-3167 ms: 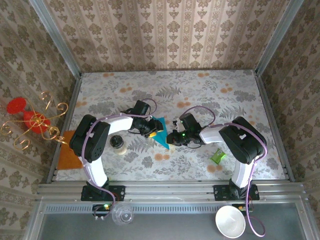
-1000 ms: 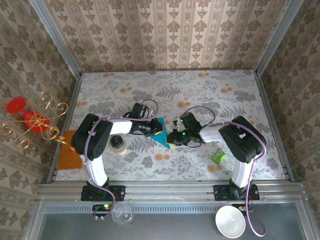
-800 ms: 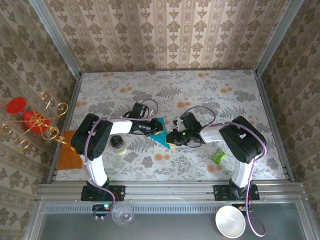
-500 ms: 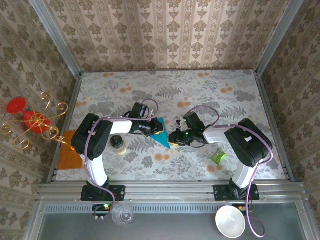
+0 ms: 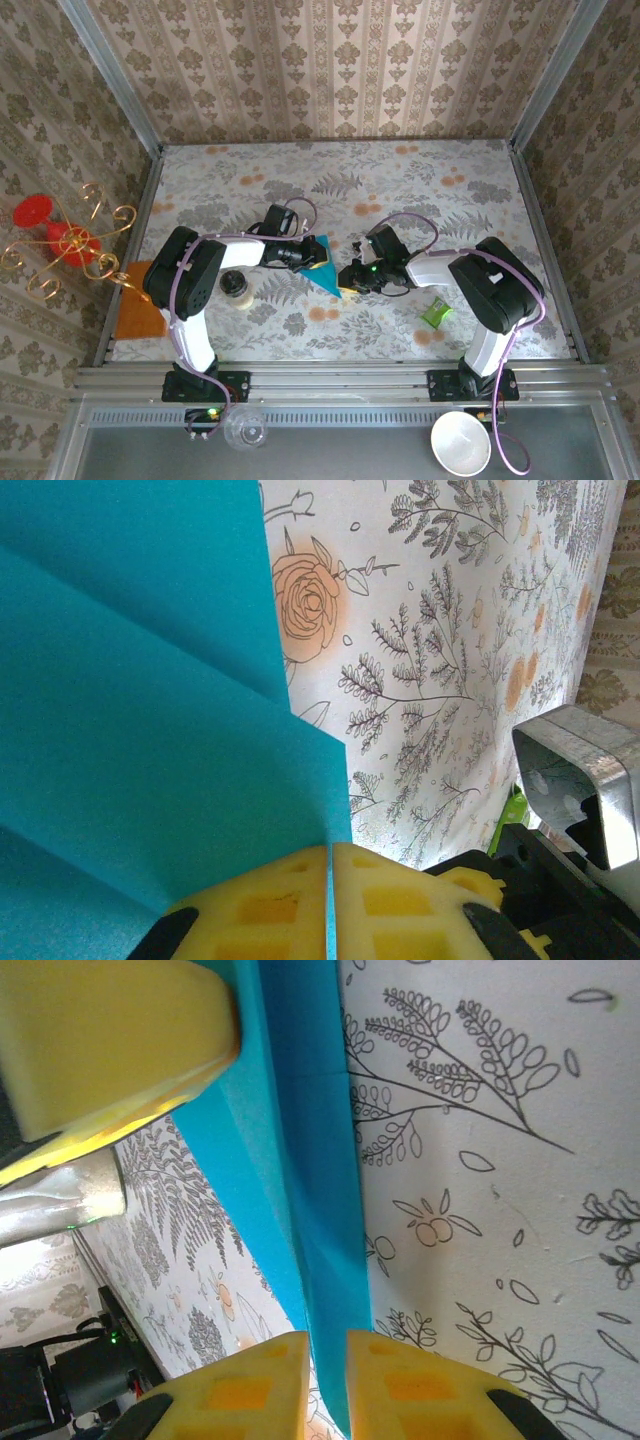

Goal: Fold a paper plane with a square sheet of paper (pick it up from the middle)
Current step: Fourth fold the wing at the center of the table.

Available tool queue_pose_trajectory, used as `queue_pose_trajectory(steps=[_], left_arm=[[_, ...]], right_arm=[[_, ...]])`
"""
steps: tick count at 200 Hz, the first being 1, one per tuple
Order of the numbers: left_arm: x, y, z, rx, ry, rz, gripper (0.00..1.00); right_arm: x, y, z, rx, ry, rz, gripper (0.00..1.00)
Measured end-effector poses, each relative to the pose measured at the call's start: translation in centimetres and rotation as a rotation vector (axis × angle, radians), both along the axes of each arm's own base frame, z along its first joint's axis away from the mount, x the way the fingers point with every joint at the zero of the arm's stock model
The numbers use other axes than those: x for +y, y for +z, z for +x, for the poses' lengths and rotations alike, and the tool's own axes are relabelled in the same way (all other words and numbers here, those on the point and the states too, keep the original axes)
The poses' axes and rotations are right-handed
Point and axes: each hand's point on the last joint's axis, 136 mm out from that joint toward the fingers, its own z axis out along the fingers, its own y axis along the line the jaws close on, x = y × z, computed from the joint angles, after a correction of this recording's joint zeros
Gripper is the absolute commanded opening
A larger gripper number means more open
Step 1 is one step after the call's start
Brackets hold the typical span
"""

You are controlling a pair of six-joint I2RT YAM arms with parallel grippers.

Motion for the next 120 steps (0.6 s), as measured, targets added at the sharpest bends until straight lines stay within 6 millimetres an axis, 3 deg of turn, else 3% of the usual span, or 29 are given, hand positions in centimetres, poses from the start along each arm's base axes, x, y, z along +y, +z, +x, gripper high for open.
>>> queue_pose_trajectory(steps=[120], left_arm=[[-0.04, -0.40, 0.04, 0.009, 0.000, 0.005, 0.12]], right_arm=[[-0.05, -0.79, -0.32, 0.012, 0.018, -0.010, 0.16]])
